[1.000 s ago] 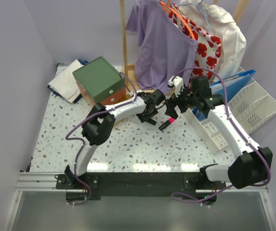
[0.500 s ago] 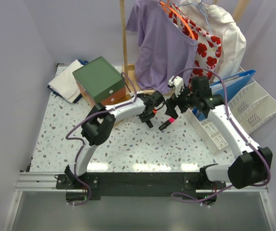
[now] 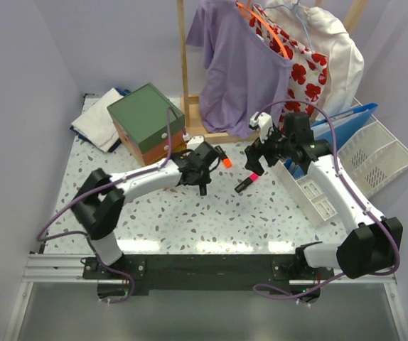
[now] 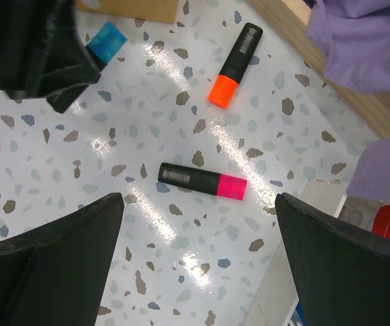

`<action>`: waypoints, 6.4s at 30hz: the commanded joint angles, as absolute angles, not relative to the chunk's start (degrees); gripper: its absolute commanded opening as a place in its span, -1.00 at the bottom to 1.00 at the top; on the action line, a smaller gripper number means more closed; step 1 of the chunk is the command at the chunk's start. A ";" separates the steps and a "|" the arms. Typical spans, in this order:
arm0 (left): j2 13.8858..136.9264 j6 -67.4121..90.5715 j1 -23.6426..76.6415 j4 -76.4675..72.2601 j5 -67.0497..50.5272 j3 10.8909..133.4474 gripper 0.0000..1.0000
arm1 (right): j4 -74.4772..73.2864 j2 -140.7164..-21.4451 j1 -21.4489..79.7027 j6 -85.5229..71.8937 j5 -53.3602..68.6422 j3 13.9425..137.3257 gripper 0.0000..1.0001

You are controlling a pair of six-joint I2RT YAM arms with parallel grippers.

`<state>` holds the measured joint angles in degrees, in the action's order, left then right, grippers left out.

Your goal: Organize the desk

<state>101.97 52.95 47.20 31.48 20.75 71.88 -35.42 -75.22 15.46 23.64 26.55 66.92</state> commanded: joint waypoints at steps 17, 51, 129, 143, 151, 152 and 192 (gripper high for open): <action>85.51 -18.54 32.34 19.07 10.02 65.39 -0.82 | -33.75 -74.79 14.94 24.17 28.30 66.45 0.97; 25.32 -4.22 32.08 5.63 20.46 31.03 0.99 | -55.03 -86.82 19.42 85.08 31.92 67.67 0.97; 16.26 -5.63 32.08 3.43 36.39 29.18 0.98 | -27.86 -113.30 57.04 51.36 -12.23 101.96 0.47; 16.79 -5.80 31.99 3.34 35.33 29.00 0.99 | -19.78 -103.62 43.86 19.09 -5.00 89.13 0.97; 17.31 -5.98 31.99 3.08 34.98 28.74 0.99 | -19.43 -107.22 35.16 2.13 2.28 87.02 0.94; 17.49 -5.89 32.08 3.16 34.89 28.74 0.99 | -19.08 -108.27 33.68 -1.63 2.29 86.75 0.93; 18.02 -6.24 32.08 2.81 34.37 28.56 0.99 | -22.93 -115.95 30.23 2.08 -0.10 91.32 -1.00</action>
